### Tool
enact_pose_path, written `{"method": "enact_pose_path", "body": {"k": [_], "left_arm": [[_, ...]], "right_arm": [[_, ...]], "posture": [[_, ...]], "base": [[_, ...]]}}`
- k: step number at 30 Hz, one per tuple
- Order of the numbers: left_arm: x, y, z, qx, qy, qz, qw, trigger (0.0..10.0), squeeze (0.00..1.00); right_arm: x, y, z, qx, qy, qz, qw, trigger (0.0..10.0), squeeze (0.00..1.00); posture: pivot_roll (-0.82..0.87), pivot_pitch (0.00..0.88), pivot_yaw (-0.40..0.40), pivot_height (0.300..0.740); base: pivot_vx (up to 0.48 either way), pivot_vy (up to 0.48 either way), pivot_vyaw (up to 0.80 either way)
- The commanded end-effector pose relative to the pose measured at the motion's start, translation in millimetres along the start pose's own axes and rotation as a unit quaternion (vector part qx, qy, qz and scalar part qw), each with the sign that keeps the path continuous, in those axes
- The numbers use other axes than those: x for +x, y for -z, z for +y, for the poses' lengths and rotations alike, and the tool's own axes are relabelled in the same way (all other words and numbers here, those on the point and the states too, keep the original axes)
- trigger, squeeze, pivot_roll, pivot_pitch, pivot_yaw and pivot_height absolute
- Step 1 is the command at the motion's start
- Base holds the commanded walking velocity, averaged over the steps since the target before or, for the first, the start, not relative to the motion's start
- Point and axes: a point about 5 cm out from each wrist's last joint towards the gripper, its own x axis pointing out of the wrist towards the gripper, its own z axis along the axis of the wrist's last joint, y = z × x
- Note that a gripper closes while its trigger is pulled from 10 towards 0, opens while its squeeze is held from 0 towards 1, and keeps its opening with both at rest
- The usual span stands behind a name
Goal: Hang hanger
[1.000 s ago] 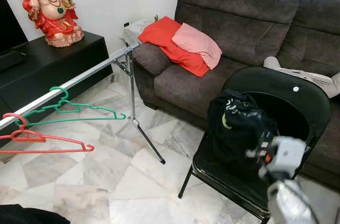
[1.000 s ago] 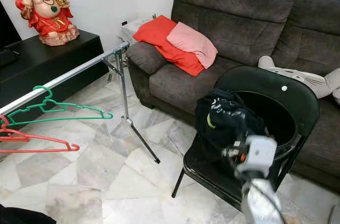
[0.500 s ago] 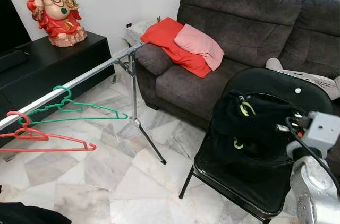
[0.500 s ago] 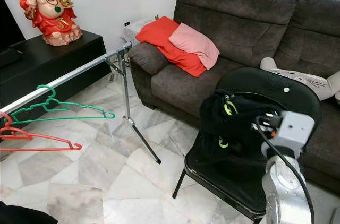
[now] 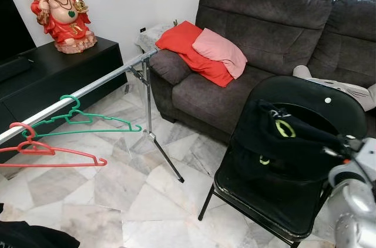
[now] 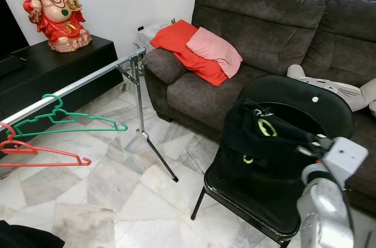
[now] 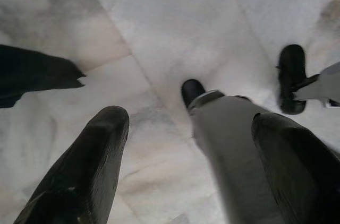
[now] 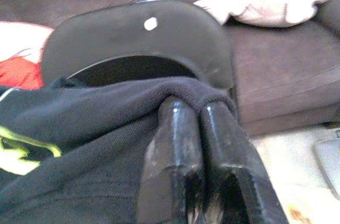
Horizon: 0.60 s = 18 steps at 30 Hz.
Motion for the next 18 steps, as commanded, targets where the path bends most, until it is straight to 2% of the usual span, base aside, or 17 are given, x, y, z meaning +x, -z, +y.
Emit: {"method": "enact_pose_path", "body": {"k": [1, 3, 4, 5, 6, 7, 9, 10, 11, 12, 13, 18], "left_arm": [[-0.9, 2, 4.6, 0.000, 0.000, 0.007, 1.000, 10.0, 0.00], [-0.4, 2, 1.8, -0.001, 0.001, 0.006, 1.000, 10.0, 0.00], [-0.1, 2, 0.0, -0.001, 0.002, 0.006, 1.000, 10.0, 0.00], [0.1, 1, -1.0, 0.000, 0.002, 0.006, 1.000, 10.0, 0.00], [0.3, 1, -2.4, 0.001, 0.002, 0.006, 1.000, 10.0, 0.00], [0.6, 2, -4.2, 0.002, 0.002, 0.006, 1.000, 10.0, 0.00], [0.8, 2, -6.0, 0.002, 0.003, 0.007, 1.000, 10.0, 0.00], [0.9, 2, -7.7, 0.003, 0.004, 0.007, 1.000, 10.0, 0.00], [1.0, 3, -9.3, 0.005, 0.005, 0.008, 1.000, 10.0, 0.00], [1.0, 3, -9.3, 0.005, 0.005, 0.008, 1.000, 10.0, 0.00], [1.2, 3, -10.9, 0.005, 0.007, 0.008, 1.000, 10.0, 0.00], [1.2, 4, -12.5, 0.007, 0.008, 0.008, 1.000, 10.0, 0.00]], "right_arm": [[6.7, -5, -6.7, 0.012, 0.020, -0.006, 1.000, 0.0, 0.00], [13.5, -3, -10.0, 0.027, 0.031, 0.009, 0.999, 0.0, 0.00], [15.3, -1, -10.4, 0.032, 0.032, 0.015, 0.999, 1.1, 0.00], [16.4, 0, -10.5, 0.035, 0.033, 0.018, 0.999, 1.1, 0.00], [19.5, 0, -10.2, 0.036, 0.033, 0.020, 0.999, 9.5, 0.00], [21.8, 0, -9.7, 0.032, 0.031, 0.019, 0.999, 10.0, 0.00], [23.7, -1, -6.3, 0.038, 0.023, 0.019, 0.999, 10.0, 0.00], [26.0, -1, 1.1, 0.033, 0.002, 0.019, 0.999, 10.0, 0.63], [28.5, -1, 8.6, 0.022, -0.021, 0.020, 0.999, 10.0, 0.89], [28.5, -1, 8.6, 0.022, -0.021, 0.020, 0.999, 10.0, 0.89], [31.4, 0, 13.7, 0.016, -0.032, 0.020, 0.999, 10.0, 1.00], [41.9, 0, 23.7, 0.000, -0.049, 0.025, 0.998, 10.0, 1.00]], "posture": [[0.00, 0.027, -0.006, 0.740], [0.00, 0.026, -0.004, 0.740], [0.01, 0.027, -0.003, 0.740], [0.01, 0.027, -0.003, 0.740], [0.01, 0.027, -0.002, 0.740], [0.01, 0.027, -0.002, 0.740], [0.01, 0.024, 0.003, 0.740], [0.01, 0.023, 0.006, 0.740], [0.01, 0.022, 0.006, 0.740], [0.01, 0.022, 0.006, 0.740], [0.02, 0.020, 0.007, 0.740], [0.03, 0.014, 0.011, 0.740]], "base": [[0.000, 0.000, 0.00], [0.000, 0.000, 0.00], [0.000, 0.000, 0.00], [0.000, 0.000, 0.00], [0.000, 0.000, 0.00], [0.000, 0.000, 0.00], [0.000, 0.000, 0.00], [0.000, 0.000, 0.00], [0.000, 0.000, 0.00], [0.000, 0.000, 0.00], [0.000, 0.000, 0.00], [0.000, 0.000, 0.00]]}}
